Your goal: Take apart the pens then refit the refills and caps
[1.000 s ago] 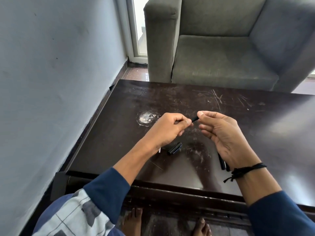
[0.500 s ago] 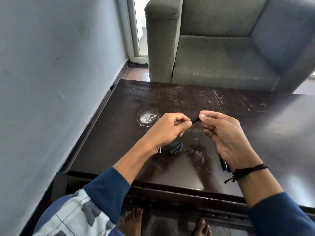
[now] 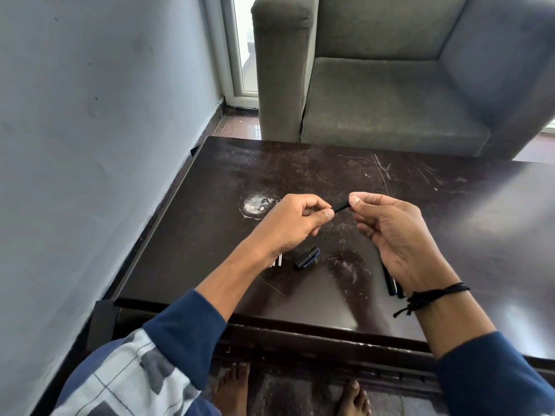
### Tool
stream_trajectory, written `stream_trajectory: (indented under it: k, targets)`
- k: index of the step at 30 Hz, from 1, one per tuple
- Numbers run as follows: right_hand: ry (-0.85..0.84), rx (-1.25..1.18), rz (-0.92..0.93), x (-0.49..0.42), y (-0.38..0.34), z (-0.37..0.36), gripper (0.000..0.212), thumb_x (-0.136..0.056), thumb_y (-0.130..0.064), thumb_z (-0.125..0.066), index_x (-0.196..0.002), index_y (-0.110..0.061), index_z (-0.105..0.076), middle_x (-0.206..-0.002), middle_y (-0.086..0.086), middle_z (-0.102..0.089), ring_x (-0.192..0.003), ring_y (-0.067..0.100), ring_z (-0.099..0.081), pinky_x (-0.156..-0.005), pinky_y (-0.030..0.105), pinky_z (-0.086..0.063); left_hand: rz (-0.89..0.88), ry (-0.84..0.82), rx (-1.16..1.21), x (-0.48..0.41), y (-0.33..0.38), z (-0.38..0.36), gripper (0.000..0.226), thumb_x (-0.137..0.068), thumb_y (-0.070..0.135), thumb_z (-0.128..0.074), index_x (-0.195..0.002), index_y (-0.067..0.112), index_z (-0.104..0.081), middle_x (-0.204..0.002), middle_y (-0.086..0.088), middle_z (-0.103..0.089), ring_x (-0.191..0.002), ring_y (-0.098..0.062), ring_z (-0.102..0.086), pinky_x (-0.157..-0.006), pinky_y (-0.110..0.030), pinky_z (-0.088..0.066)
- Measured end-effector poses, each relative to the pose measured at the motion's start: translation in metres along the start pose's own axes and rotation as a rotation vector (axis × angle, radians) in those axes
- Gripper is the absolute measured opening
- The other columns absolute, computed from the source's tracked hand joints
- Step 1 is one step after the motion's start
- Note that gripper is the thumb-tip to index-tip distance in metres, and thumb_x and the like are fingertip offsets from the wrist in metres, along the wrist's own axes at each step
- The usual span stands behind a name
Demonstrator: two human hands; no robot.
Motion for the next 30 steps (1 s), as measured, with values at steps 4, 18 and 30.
stream_trajectory:
  k: [4,18,30]
  targets:
    - [0.012,0.015,-0.002,0.0016,0.0005,-0.0005,0.012,-0.083,-0.023,-0.082,-0.085,-0.012,-0.077,-0.077,0.001,-0.074,-0.060,0.003,-0.059,-0.057,0.015,-0.051,0.001,0.001,-0.004,0.0001,0.0001,0.0010,0.012,-0.100,0.027,-0.066,-0.101,0.018,-0.075,-0.058,0.007,-0.056,-0.062,-0.015,-0.044,-0.068,-0.030,-0.036]
    - [-0.013,0.084,0.024,-0.0010,0.0035,-0.0002,0.018,-0.082,-0.023,-0.082,-0.081,-0.007,-0.075,-0.080,0.009,-0.074,-0.066,0.008,-0.061,-0.066,0.020,-0.053,-0.008,0.006,-0.040,-0.0006,-0.0020,0.0023,0.007,-0.097,0.028,-0.069,-0.096,0.026,-0.076,-0.060,0.006,-0.059,-0.061,-0.007,-0.050,-0.076,-0.030,-0.042]
    - [-0.050,0.108,0.032,-0.0025,0.0060,-0.0030,0.019,-0.083,-0.023,-0.082,-0.077,-0.006,-0.073,-0.071,0.006,-0.070,-0.061,0.008,-0.057,-0.063,0.019,-0.051,-0.010,0.015,-0.071,-0.0024,-0.0031,0.0042,0.008,-0.095,0.027,-0.071,-0.097,0.023,-0.078,-0.059,0.005,-0.060,-0.061,-0.007,-0.051,-0.076,-0.030,-0.042]
Point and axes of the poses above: each hand's wrist, its own x-axis away from the middle knuckle, its own z-axis out of the back of the hand, y = z × x, the point moved 4 cm from there along -x, towards the middle knuckle
